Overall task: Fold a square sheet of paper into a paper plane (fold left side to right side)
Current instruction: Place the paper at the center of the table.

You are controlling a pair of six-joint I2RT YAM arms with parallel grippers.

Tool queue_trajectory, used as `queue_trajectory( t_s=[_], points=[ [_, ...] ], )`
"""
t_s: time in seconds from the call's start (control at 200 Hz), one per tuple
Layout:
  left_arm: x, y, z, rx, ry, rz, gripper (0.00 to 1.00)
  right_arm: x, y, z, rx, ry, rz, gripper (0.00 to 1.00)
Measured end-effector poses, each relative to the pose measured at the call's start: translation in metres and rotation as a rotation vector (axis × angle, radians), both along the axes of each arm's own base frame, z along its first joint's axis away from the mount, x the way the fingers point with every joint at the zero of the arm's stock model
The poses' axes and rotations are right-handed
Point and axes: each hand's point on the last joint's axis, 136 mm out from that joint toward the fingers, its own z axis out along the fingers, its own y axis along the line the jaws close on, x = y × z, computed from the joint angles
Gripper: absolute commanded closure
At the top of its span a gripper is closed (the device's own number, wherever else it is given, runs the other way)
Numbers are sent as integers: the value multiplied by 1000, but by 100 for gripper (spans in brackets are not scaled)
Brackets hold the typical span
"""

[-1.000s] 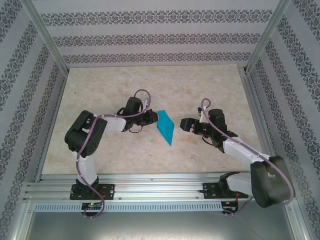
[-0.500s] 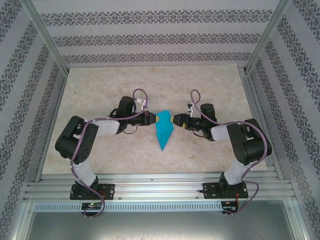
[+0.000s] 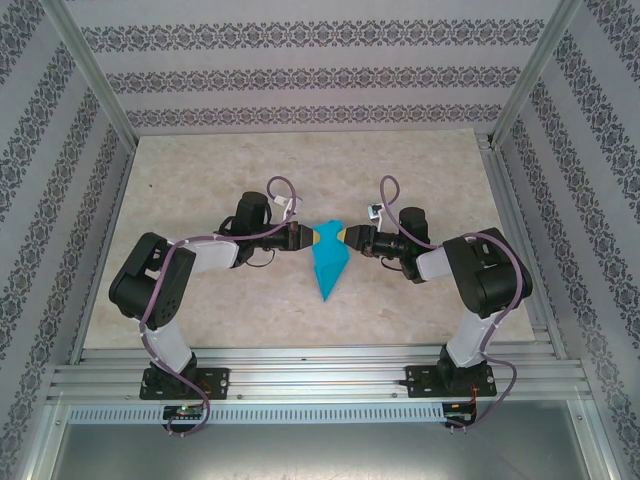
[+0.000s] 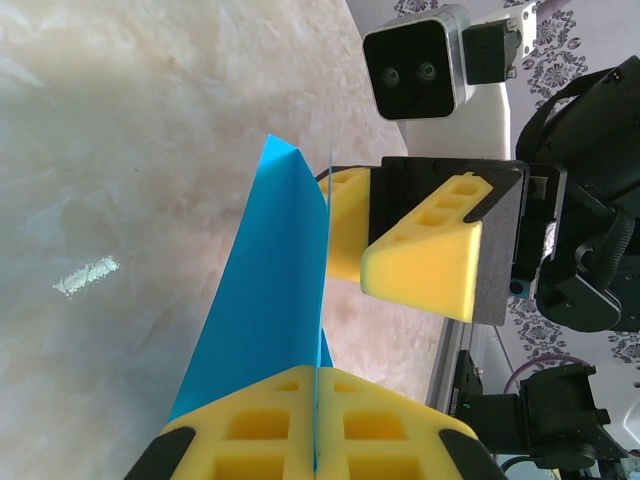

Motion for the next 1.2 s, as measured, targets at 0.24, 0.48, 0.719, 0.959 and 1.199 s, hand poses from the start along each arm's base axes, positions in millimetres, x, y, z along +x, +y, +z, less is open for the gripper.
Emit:
queue_trajectory(
  t_s=[0.24, 0.48, 0.719, 0.959, 1.199],
  points=[
    [2, 2, -4, 8, 4, 10, 81, -2, 0, -4, -9, 17, 3, 96],
    [12, 17, -14, 75, -1, 71, 43, -10, 2, -18, -58, 78, 5, 100],
    [15, 50, 16, 240, -120, 216, 37, -5, 6, -13, -122, 123, -46, 100],
    [-29, 41, 64, 351, -323, 190, 38, 6, 16, 2, -195, 165, -105, 100],
    [-83, 7, 20, 480, -306, 68, 38, 1, 13, -16, -250, 305, -171, 100]
  ],
)
